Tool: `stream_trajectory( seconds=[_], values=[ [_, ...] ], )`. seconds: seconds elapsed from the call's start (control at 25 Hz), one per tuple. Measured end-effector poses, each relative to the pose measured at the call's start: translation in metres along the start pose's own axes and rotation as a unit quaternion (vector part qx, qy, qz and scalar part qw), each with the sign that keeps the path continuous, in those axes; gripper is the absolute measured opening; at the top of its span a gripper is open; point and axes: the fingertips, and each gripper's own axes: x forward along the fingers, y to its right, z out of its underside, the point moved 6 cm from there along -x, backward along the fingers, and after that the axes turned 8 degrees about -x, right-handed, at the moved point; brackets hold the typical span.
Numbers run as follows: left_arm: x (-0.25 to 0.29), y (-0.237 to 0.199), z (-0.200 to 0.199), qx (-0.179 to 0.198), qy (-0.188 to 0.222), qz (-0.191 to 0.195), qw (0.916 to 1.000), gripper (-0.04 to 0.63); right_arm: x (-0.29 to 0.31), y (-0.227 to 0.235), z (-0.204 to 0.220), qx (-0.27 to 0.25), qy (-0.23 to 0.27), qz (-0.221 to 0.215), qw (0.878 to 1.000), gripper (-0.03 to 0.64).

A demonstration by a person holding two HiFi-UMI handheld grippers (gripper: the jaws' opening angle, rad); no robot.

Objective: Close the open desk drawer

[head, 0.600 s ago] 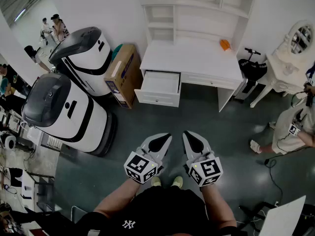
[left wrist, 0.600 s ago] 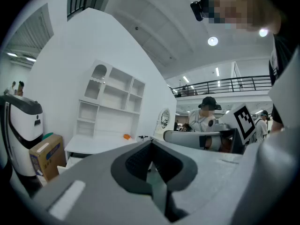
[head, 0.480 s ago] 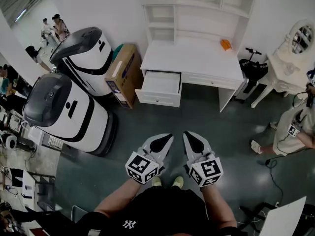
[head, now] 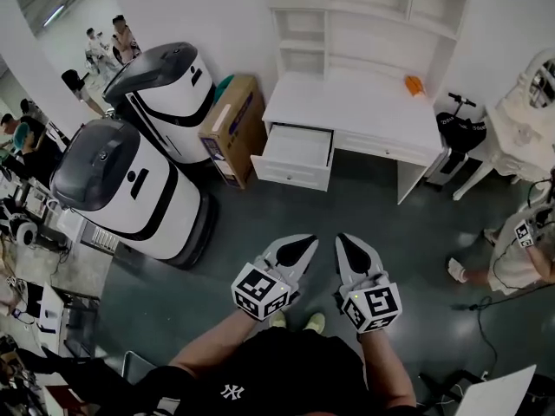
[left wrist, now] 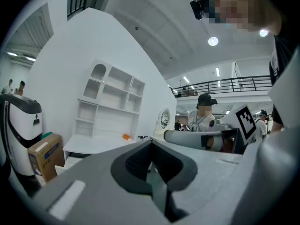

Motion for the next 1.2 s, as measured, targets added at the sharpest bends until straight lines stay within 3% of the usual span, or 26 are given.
stream_trajectory(
  seconds=[0.4, 0.88, 1.2],
  values=[
    [0.011, -0.003, 0.011, 0.050, -0.018, 0.000, 0.9986, 0.002, -0.015, 0.012, 0.011, 0.011, 0.000, -0.005, 1.000, 0.015],
    [0.031, -0.001, 0.024, 0.047, -0.034, -0.011, 0.9983, 0.002, -0.016, 0.044, 0.018, 0.026, 0.004, -0.003, 1.000, 0.015],
    [0.058, -0.036, 0.024, 0.058, -0.041, -0.010, 0.9974, 0.002, 0.022, 0.060, 0.025, 0.028, -0.012, -0.005, 1.000, 0.015]
  ],
)
